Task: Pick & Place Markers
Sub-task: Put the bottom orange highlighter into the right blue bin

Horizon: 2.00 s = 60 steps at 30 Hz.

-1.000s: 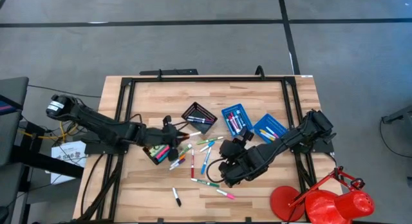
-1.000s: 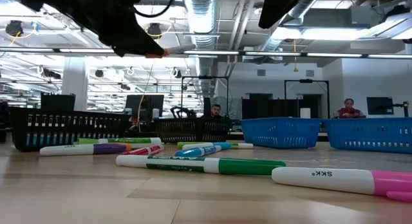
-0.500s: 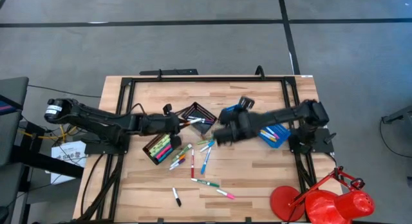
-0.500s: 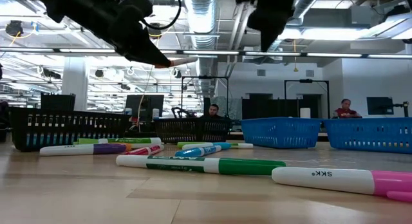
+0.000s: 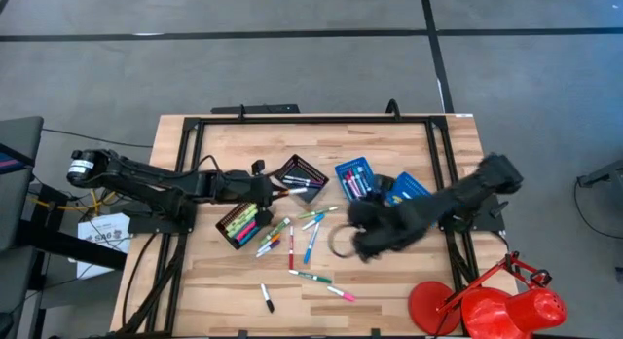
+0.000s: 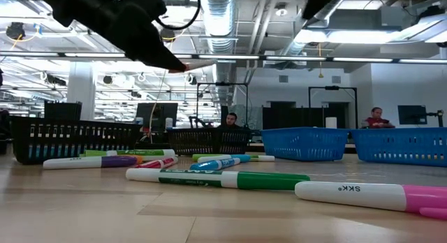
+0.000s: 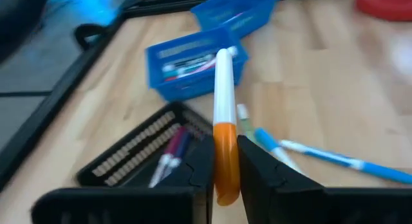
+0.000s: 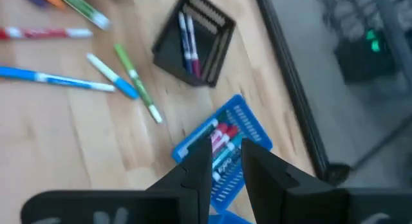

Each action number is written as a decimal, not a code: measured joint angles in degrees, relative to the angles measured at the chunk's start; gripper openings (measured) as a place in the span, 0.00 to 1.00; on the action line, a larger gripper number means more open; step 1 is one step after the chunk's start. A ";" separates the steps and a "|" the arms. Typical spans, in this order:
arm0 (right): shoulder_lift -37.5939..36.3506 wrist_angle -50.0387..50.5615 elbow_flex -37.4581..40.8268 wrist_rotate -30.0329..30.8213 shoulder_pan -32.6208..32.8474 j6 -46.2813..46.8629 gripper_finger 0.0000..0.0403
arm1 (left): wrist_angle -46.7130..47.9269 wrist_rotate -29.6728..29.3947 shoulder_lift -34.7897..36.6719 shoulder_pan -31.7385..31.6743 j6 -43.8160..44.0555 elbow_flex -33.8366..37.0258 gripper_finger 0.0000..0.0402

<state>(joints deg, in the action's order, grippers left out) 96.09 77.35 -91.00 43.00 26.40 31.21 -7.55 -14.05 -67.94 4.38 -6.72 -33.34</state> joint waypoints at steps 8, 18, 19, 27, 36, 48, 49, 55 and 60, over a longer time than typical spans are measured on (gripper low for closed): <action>-20.89 -52.15 36.75 -2.71 3.77 -11.03 0.13 | -3.76 2.87 0.00 1.67 -0.37 0.00 0.12; -16.42 -121.39 62.69 -25.68 -12.48 -30.12 0.12 | -10.36 9.82 -0.02 1.57 -0.45 0.00 0.12; -15.19 -121.37 62.17 -29.45 -14.07 -29.08 0.13 | -10.63 9.82 -0.02 1.49 -0.47 0.00 0.12; -5.97 -121.60 54.37 -39.62 -20.38 -31.10 0.32 | -11.39 9.82 -0.02 1.47 -0.52 0.00 0.12; 1.25 -121.04 45.25 -41.57 -21.69 -33.28 0.40 | -11.07 9.82 -0.02 1.47 -0.36 0.04 0.12; 1.66 -121.53 43.53 -41.54 -21.69 -34.70 0.32 | -9.44 9.72 -0.04 1.47 0.98 0.09 0.12; 1.66 -121.55 43.53 -41.56 -21.69 -34.70 0.31 | -9.42 9.46 -0.04 1.47 0.98 0.09 0.12; 1.66 -121.61 43.53 -41.30 -21.73 -34.69 0.21 | -9.19 8.14 -0.04 1.51 1.01 0.09 0.13; 1.68 -122.41 43.56 -41.25 -21.73 -34.28 0.13 | -9.21 8.16 -0.04 1.52 1.03 0.09 0.13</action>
<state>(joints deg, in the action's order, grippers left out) 97.78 -45.06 -47.44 1.74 4.67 -3.07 -16.75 -5.89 -67.99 5.89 -5.70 -33.26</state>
